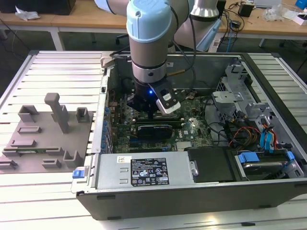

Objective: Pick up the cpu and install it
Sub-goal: 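Install the second cpu locking lever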

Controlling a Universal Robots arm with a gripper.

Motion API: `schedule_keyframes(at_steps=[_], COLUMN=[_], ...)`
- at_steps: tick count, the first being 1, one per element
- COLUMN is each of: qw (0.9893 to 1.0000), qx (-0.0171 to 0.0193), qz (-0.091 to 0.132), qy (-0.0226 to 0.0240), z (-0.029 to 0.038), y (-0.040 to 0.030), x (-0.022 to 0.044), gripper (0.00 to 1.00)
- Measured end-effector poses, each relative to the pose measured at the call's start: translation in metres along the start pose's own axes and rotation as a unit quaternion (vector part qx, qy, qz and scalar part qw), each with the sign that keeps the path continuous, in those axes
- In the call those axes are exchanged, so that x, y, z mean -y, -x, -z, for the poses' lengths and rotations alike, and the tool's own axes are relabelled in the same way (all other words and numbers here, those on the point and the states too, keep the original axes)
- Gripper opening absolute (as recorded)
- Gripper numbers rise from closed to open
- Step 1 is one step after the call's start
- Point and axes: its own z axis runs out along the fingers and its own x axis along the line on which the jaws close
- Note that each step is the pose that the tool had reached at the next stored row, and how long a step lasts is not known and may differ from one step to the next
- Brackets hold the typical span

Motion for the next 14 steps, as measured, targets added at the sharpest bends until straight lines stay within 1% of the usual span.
schedule_keyframes(at_steps=[1,2,3,4,6,8,9,11,13,14], qw=[1.0,0.9999,0.9999,0.9998,0.9997,0.9996,0.9996,0.9996,0.9996,0.9996], qx=[0.0001,0.0003,0.0004,0.0005,0.0007,0.0007,0.0007,0.0007,0.0007,0.0006], qz=[0.0,-0.001,-0.001,-0.001,-0.002,-0.002,-0.002,-0.002,-0.002,-0.002], qy=[0.0059,0.0103,0.0172,0.0208,0.0261,0.0289,0.0295,0.0296,0.0296,0.0296], z=[-0.0002,-0.0005,-0.0012,-0.0018,-0.0044,-0.0064,-0.0065,-0.0065,-0.0063,-0.0061], y=[-0.0002,-0.0004,-0.0009,-0.0014,-0.0034,-0.0047,-0.0047,-0.0048,-0.0048,-0.0048], x=[0.0012,0.0016,0.002,0.0021,0.0023,0.0026,0.0026,0.003,0.005,0.0072], gripper=[0.11,0.11,0.11,0.11,0.11,0.11,0.11,0.11,0.11,0.11])
